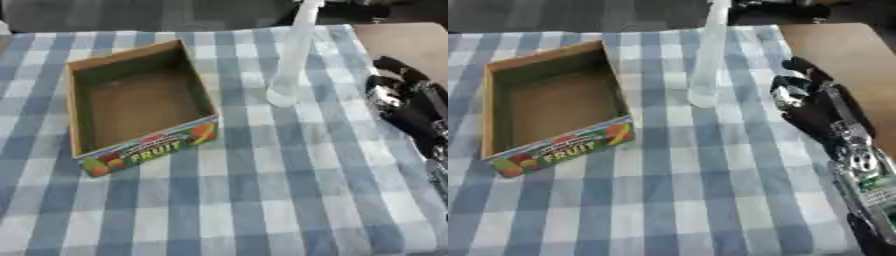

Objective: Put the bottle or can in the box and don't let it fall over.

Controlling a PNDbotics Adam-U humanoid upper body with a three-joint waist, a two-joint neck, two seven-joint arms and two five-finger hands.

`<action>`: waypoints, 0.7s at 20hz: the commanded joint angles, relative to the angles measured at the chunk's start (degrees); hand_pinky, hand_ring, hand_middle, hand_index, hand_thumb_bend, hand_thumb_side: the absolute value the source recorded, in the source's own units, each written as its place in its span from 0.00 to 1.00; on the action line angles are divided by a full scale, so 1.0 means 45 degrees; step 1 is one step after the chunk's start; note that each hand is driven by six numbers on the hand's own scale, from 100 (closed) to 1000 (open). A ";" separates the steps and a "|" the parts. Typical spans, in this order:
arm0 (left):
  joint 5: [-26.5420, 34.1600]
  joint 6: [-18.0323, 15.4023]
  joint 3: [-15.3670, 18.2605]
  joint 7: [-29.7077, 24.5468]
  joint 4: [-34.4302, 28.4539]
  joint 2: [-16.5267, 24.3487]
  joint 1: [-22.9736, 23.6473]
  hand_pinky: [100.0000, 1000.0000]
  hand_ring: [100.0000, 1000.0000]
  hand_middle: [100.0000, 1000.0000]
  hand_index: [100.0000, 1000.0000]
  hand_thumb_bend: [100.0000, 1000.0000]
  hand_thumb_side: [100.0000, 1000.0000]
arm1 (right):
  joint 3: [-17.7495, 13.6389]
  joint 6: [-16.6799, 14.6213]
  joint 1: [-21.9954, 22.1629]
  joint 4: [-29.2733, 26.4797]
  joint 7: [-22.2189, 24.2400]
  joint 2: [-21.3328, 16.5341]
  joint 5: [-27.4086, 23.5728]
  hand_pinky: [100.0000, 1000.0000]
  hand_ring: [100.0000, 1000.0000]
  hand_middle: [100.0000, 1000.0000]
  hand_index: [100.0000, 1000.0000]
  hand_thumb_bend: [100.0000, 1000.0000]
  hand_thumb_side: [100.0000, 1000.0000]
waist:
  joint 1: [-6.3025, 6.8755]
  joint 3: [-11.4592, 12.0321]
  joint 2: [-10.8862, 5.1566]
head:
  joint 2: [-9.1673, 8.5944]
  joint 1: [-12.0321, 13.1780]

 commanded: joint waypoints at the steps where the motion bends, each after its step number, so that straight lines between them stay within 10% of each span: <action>1: 0.0024 -0.0034 0.0042 -0.0042 -0.0244 0.0260 -0.0110 1.00 0.45 0.54 0.73 0.74 0.34 | 0.0010 -0.0017 -0.0292 0.0069 0.0272 -0.0375 0.0241 0.77 0.91 1.00 0.87 0.00 0.28 | 0.0029 0.0025 -0.0115 | -0.0194 -0.0029; 14: 0.0034 -0.0031 0.0028 -0.0085 -0.0244 0.0233 -0.0138 1.00 0.45 0.54 0.73 0.73 0.34 | 0.0162 0.0223 -0.0847 0.0483 0.0949 -0.0286 0.0565 0.81 0.96 1.00 0.93 0.00 0.32 | 0.0020 0.0110 -0.0011 | -0.0323 -0.0023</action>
